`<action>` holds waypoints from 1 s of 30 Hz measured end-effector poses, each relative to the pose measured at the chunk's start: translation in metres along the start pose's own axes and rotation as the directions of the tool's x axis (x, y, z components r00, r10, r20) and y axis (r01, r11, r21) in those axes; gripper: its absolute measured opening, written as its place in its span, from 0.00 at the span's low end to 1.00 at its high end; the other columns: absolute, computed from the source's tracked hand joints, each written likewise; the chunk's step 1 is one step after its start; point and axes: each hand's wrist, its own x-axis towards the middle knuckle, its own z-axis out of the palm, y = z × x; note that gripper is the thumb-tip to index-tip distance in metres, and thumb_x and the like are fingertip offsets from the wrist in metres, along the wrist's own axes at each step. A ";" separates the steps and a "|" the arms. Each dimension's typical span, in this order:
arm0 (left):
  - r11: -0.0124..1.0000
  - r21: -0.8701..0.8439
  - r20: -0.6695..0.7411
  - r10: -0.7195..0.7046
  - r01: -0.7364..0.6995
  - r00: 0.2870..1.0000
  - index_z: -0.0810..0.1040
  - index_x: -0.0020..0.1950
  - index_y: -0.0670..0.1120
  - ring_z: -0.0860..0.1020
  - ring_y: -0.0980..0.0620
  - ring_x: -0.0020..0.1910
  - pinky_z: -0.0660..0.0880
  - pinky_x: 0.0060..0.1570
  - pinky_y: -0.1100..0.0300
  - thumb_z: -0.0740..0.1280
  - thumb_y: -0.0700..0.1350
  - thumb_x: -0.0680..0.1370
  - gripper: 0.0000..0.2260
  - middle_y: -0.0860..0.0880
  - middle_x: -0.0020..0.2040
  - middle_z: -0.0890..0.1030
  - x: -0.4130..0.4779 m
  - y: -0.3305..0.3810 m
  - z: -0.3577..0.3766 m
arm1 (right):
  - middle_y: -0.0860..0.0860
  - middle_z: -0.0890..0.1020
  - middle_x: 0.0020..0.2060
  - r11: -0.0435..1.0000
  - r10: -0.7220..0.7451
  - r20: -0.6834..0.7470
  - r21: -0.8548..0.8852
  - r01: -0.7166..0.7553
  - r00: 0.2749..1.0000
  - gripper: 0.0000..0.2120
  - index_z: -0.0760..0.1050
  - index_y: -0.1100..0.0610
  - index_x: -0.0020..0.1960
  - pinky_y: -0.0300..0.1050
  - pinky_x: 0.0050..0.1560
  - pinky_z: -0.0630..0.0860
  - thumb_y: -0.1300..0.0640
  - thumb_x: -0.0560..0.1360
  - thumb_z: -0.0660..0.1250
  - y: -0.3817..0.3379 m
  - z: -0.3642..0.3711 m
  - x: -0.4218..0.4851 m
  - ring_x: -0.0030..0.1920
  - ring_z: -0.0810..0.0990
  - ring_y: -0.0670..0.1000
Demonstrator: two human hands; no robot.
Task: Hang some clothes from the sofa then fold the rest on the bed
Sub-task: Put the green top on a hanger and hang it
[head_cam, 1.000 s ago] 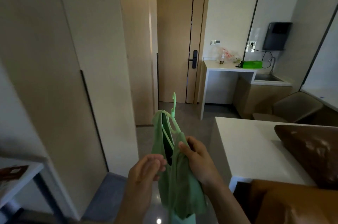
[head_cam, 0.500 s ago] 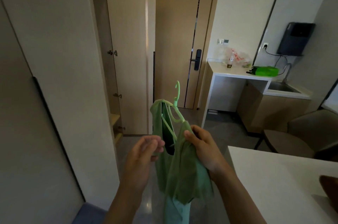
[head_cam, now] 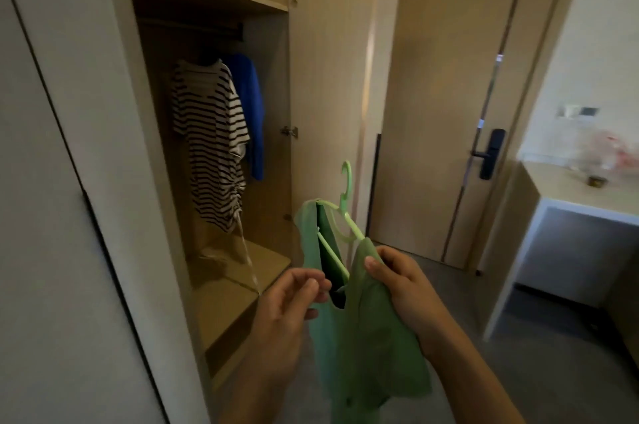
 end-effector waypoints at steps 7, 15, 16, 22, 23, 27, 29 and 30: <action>0.999 0.051 -0.219 0.015 -0.003 0.976 0.82 0.53 0.47 0.82 0.56 0.49 0.76 0.58 0.50 0.62 0.44 0.82 0.09 0.53 0.47 0.86 0.134 0.015 0.029 | 0.52 0.85 0.44 1.000 0.003 0.289 -0.025 0.005 0.957 0.09 0.80 0.54 0.55 0.43 0.42 0.80 0.52 0.82 0.64 0.001 -0.014 0.178 0.44 0.85 0.52; 0.996 0.047 -0.446 0.094 -0.081 0.890 0.82 0.51 0.45 0.82 0.53 0.47 0.73 0.49 0.55 0.70 0.49 0.78 0.08 0.49 0.46 0.86 0.282 0.015 0.000 | 0.53 0.84 0.37 0.999 -0.020 0.493 0.045 -0.002 0.870 0.08 0.80 0.59 0.49 0.45 0.39 0.77 0.57 0.82 0.64 -0.021 0.039 0.371 0.37 0.83 0.52; 0.992 0.067 -0.469 0.128 -0.110 0.874 0.82 0.51 0.44 0.82 0.54 0.46 0.73 0.48 0.56 0.71 0.50 0.75 0.11 0.49 0.45 0.86 0.300 0.015 -0.006 | 0.54 0.84 0.36 0.999 -0.026 0.506 0.050 0.000 0.862 0.08 0.80 0.59 0.48 0.44 0.38 0.77 0.57 0.82 0.64 -0.025 0.050 0.392 0.36 0.83 0.52; 0.962 0.176 -0.569 0.271 -0.206 0.777 0.82 0.51 0.44 0.82 0.53 0.46 0.73 0.48 0.55 0.65 0.51 0.72 0.15 0.47 0.46 0.86 0.400 0.043 -0.060 | 0.53 0.85 0.35 0.998 -0.053 0.547 0.058 0.025 0.835 0.09 0.82 0.55 0.45 0.46 0.43 0.77 0.54 0.80 0.67 -0.063 0.113 0.509 0.38 0.84 0.54; 0.957 0.196 -0.576 0.290 -0.215 0.764 0.82 0.52 0.43 0.82 0.52 0.46 0.73 0.48 0.55 0.65 0.51 0.73 0.15 0.47 0.46 0.86 0.417 0.052 -0.069 | 0.54 0.85 0.37 0.998 -0.052 0.556 0.064 0.020 0.829 0.08 0.82 0.56 0.46 0.46 0.44 0.77 0.53 0.80 0.67 -0.073 0.123 0.527 0.38 0.84 0.54; 0.942 0.262 -0.590 0.330 -0.211 0.737 0.82 0.53 0.44 0.82 0.51 0.48 0.74 0.51 0.53 0.65 0.44 0.82 0.07 0.48 0.47 0.86 0.478 0.081 -0.100 | 0.57 0.85 0.42 0.997 -0.064 0.561 0.068 0.031 0.825 0.09 0.81 0.58 0.50 0.50 0.50 0.81 0.52 0.79 0.69 -0.115 0.159 0.600 0.41 0.84 0.56; 0.924 0.318 -0.594 0.368 -0.211 0.716 0.81 0.53 0.45 0.83 0.51 0.50 0.75 0.51 0.54 0.62 0.43 0.82 0.08 0.49 0.47 0.86 0.507 0.096 -0.113 | 0.57 0.85 0.38 0.995 -0.095 0.590 0.073 0.065 0.801 0.11 0.81 0.61 0.48 0.46 0.43 0.81 0.53 0.80 0.68 -0.137 0.180 0.639 0.36 0.83 0.54; 0.918 0.336 -0.596 0.380 -0.210 0.707 0.81 0.53 0.45 0.83 0.51 0.50 0.75 0.51 0.54 0.62 0.44 0.82 0.09 0.49 0.47 0.86 0.518 0.103 -0.118 | 0.56 0.84 0.35 0.995 -0.102 0.597 0.073 0.072 0.796 0.11 0.82 0.60 0.47 0.44 0.40 0.79 0.53 0.80 0.68 -0.146 0.189 0.654 0.34 0.82 0.54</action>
